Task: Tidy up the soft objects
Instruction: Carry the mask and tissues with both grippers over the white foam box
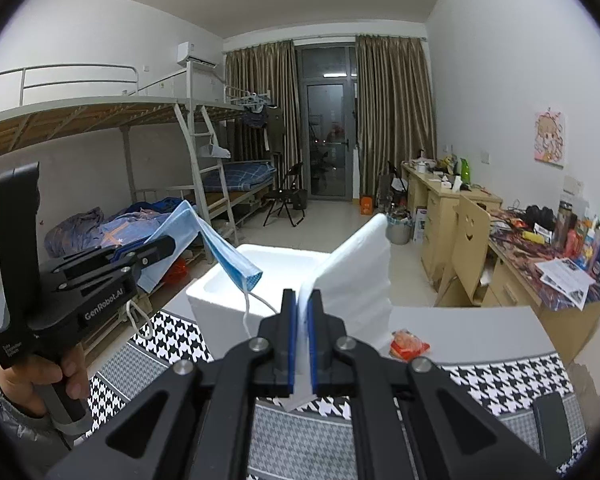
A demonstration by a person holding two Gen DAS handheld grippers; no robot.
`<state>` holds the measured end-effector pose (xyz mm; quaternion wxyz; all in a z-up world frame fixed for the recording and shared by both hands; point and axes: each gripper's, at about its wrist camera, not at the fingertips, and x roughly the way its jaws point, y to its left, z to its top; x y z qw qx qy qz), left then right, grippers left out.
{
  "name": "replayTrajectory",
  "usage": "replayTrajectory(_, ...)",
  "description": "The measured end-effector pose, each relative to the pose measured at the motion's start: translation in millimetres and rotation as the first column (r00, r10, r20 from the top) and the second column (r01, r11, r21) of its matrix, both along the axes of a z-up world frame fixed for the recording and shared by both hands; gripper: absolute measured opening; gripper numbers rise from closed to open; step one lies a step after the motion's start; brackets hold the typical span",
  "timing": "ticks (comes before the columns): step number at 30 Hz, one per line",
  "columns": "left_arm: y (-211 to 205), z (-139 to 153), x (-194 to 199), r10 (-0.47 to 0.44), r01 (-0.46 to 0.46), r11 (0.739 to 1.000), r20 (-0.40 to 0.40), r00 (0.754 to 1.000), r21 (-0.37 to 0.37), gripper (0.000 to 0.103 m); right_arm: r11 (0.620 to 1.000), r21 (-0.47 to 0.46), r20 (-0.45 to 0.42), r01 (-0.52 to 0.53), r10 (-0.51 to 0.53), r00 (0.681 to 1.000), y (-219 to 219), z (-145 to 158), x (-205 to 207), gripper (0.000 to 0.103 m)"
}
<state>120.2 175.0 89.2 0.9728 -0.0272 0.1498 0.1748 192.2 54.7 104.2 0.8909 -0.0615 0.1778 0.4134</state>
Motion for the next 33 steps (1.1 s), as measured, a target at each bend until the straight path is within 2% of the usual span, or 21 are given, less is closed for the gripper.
replayTrajectory(27,46,12,4,0.121,-0.121,0.992,0.004,0.993,0.03,0.009,0.998,-0.036,0.047,-0.06,0.062,0.997,66,29,21,0.008)
replayTrajectory(33,58,12,0,0.169,-0.169,0.985,0.014,0.986,0.038,0.009,0.995,-0.039,0.022,-0.09,0.09,0.996,81,28,30,0.008)
